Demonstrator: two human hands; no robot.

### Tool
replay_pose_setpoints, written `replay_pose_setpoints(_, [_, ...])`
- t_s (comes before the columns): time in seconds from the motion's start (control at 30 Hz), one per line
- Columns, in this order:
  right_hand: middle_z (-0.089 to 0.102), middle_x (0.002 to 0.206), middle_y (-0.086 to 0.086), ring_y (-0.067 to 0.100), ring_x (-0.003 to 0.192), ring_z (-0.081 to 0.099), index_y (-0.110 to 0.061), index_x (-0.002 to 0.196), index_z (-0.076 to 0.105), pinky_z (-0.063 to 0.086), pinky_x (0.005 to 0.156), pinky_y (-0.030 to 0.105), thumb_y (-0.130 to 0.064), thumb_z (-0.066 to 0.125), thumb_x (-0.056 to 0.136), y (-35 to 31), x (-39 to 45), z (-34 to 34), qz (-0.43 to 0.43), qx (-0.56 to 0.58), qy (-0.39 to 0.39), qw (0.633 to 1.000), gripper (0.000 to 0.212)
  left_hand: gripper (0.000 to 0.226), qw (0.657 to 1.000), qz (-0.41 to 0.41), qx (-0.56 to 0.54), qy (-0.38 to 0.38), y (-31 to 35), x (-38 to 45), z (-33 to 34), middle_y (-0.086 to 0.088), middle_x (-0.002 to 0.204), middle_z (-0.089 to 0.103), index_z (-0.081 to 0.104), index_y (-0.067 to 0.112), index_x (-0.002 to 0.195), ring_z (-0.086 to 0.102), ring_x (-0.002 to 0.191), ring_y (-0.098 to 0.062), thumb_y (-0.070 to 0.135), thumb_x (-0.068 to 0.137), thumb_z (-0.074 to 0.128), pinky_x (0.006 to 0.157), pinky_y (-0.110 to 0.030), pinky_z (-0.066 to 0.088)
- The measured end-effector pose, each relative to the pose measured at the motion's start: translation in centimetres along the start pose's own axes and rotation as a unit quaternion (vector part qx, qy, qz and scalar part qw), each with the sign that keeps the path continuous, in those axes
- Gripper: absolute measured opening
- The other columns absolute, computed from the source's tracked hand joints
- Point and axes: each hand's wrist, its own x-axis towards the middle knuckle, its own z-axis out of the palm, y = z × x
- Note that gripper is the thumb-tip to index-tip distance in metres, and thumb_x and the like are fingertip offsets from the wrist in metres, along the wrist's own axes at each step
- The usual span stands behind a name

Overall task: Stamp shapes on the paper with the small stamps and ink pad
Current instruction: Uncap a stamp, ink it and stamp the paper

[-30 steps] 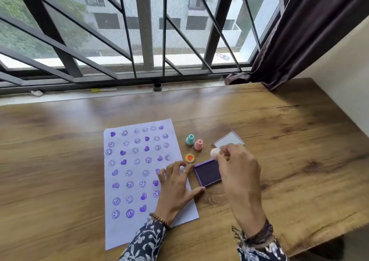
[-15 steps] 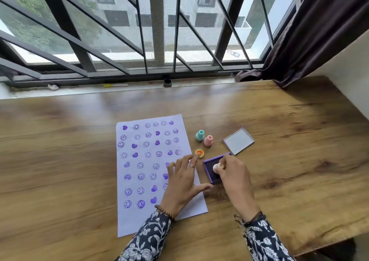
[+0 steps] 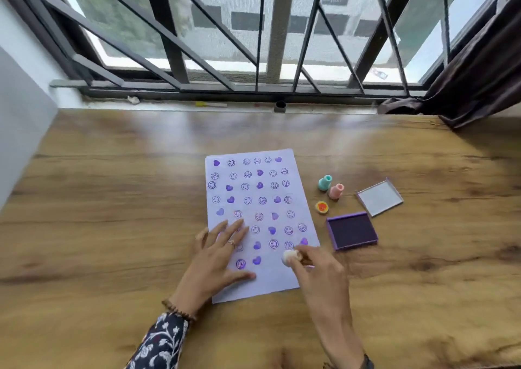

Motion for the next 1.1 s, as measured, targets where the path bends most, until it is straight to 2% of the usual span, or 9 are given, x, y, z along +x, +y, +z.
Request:
replay_pose_setpoints(0.27, [0.069, 0.102, 0.004, 0.02, 0.093, 0.063, -0.016, 0.103, 0.066, 0.042, 0.078, 0.029, -0.023, 0.056, 0.09, -2.1, -0.2, 1.2, -0.065, -0.125, -0.047, 0.989, 0.017, 0.092, 0.997, -0.06, -0.007, 0.045, 1.1, -0.9, 1.4, 0.017, 0.151, 0.004, 0.015, 0.034, 0.141, 0.004, 0.141, -0.011, 0.07, 0.067, 0.056, 0.107, -0.032, -0.008])
replay_pose_setpoints(0.5, [0.067, 0.078, -0.003, 0.015, 0.066, 0.062, -0.019, 0.082, 0.068, 0.046, 0.063, 0.027, -0.019, 0.069, 0.081, -4.9, -0.2, -1.2, -0.136, -0.081, 0.1, 0.982, 0.002, 0.094, 0.997, -0.058, -0.014, 0.046, 1.1, -0.8, 1.3, 0.019, 0.15, 0.008, 0.016, 0.033, 0.141, 0.004, 0.141, -0.01, 0.069, 0.066, 0.057, 0.107, -0.033, -0.011])
replay_pose_setpoints(0.57, [0.068, 0.082, 0.003, 0.02, 0.071, 0.063, -0.014, 0.086, 0.068, 0.042, 0.065, 0.025, -0.014, 0.068, 0.082, -4.1, 0.0, 0.1, -0.125, -0.091, 0.078, 0.985, 0.003, 0.094, 0.997, -0.058, -0.01, 0.047, 1.0, -0.9, 1.4, 0.02, 0.15, 0.007, 0.014, 0.034, 0.141, 0.002, 0.14, -0.009, 0.07, 0.066, 0.056, 0.108, -0.033, -0.011])
replay_pose_setpoints(0.7, [0.062, 0.104, 0.012, 0.029, 0.093, 0.061, -0.009, 0.108, 0.061, 0.044, 0.078, 0.035, -0.017, 0.05, 0.093, -1.2, 0.2, 3.2, -0.068, -0.177, -0.07, 0.979, 0.02, 0.093, 0.997, -0.057, -0.015, 0.054, 1.0, -0.8, 1.5, 0.019, 0.15, 0.008, 0.015, 0.033, 0.141, -0.002, 0.135, -0.003, 0.07, 0.066, 0.056, 0.108, -0.032, -0.011])
replay_pose_setpoints(0.77, [0.064, 0.095, 0.013, 0.031, 0.082, 0.064, -0.007, 0.1, 0.064, 0.049, 0.069, 0.036, -0.013, 0.059, 0.088, -0.9, 0.3, 3.4, -0.076, -0.178, -0.072, 0.978, 0.014, 0.093, 0.997, -0.054, -0.017, 0.052, 1.0, -0.9, 1.4, 0.02, 0.15, 0.006, 0.015, 0.034, 0.141, -0.005, 0.132, -0.001, 0.071, 0.066, 0.056, 0.108, -0.032, -0.011])
replay_pose_setpoints(0.83, [0.065, 0.076, 0.012, 0.028, 0.061, 0.065, -0.007, 0.082, 0.066, 0.047, 0.049, 0.028, -0.006, 0.075, 0.073, -0.7, 0.5, 3.6, -0.114, -0.21, -0.064, 0.969, 0.013, 0.092, 0.997, -0.053, -0.016, 0.054, 1.0, -0.9, 1.4, 0.019, 0.15, 0.007, 0.015, 0.034, 0.141, -0.006, 0.132, 0.0, 0.071, 0.066, 0.055, 0.108, -0.031, -0.012])
replay_pose_setpoints(0.9, [0.065, 0.077, 0.011, 0.027, 0.062, 0.064, -0.008, 0.082, 0.065, 0.04, 0.049, 0.025, -0.007, 0.074, 0.074, -0.6, 0.5, 3.5, -0.134, -0.231, -0.063, 0.962, 0.012, 0.092, 0.997, -0.05, -0.017, 0.054, 1.1, -0.9, 1.4, 0.017, 0.151, 0.01, 0.016, 0.033, 0.141, -0.002, 0.134, -0.002, 0.07, 0.067, 0.056, 0.108, -0.031, -0.012])
replay_pose_setpoints(1.0, [0.06, 0.098, 0.007, 0.026, 0.086, 0.06, -0.011, 0.099, 0.06, 0.03, 0.064, 0.025, -0.018, 0.051, 0.091, 0.1, 1.0, 3.3, -0.131, -0.203, -0.081, 0.967, 0.014, 0.093, 0.997, -0.052, -0.013, 0.05, 1.2, -0.9, 1.2, 0.015, 0.153, 0.012, 0.016, 0.033, 0.141, 0.004, 0.14, -0.009, 0.07, 0.066, 0.056, 0.107, -0.031, -0.011])
replay_pose_setpoints(1.1, [0.067, 0.09, 0.005, 0.021, 0.084, 0.063, -0.011, 0.09, 0.067, 0.043, 0.071, 0.024, -0.016, 0.064, 0.082, 0.1, 1.6, 2.0, -0.044, -0.028, -0.067, 0.996, 0.01, 0.094, 0.997, -0.053, -0.011, 0.048, 1.1, -0.9, 1.2, 0.015, 0.153, 0.012, 0.017, 0.033, 0.141, 0.005, 0.141, -0.011, 0.07, 0.065, 0.057, 0.107, -0.032, -0.011])
